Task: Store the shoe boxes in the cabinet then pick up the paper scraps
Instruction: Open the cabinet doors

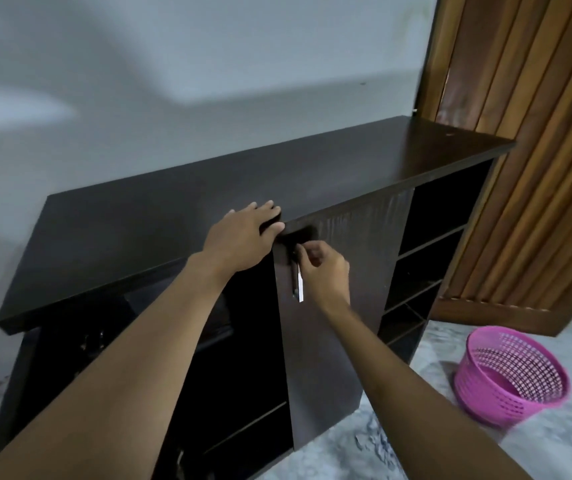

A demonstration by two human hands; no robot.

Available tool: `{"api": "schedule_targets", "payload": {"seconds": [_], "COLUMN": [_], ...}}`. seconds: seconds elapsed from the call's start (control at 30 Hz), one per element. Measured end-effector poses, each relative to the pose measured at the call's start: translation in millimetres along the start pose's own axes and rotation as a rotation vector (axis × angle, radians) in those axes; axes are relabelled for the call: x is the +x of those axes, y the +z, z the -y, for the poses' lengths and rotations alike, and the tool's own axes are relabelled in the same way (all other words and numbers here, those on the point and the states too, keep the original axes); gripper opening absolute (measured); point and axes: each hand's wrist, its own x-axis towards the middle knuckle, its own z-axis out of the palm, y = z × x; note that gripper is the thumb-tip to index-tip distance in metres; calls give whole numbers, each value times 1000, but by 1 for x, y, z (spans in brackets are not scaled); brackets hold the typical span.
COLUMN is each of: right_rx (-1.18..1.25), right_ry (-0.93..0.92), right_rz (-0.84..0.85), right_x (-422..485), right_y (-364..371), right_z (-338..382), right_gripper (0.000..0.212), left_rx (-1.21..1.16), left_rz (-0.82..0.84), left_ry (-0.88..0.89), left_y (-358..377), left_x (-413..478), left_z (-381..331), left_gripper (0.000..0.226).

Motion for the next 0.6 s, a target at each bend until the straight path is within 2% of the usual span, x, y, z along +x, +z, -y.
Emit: {"api": "schedule_targets", "payload": {"seconds": [0.13, 0.3, 0.5, 0.53, 0.6], "right_rx": [67, 124, 137, 123, 48], "right_ry": [-42, 7, 29, 30, -13], "right_rz": [22, 62, 142, 173, 216], "right_x": [-7, -11, -33, -38, -49], "right_y": [6, 5, -39, -49, -64], "right_z": [-10, -11, -2, 1, 8], "right_gripper": [15, 14, 11, 14, 41], "left_rx": [0, 1, 0, -1, 7], "left_rz": [-6, 0, -2, -6, -3], "left_ry": [1, -19, -7, -10, -11], "left_y": [0, -1, -2, -2, -3], "left_x": [0, -2, -3, -3, -5], "left_z": [2, 1, 2, 1, 1], "left_gripper": [47, 47, 47, 47, 47]}}
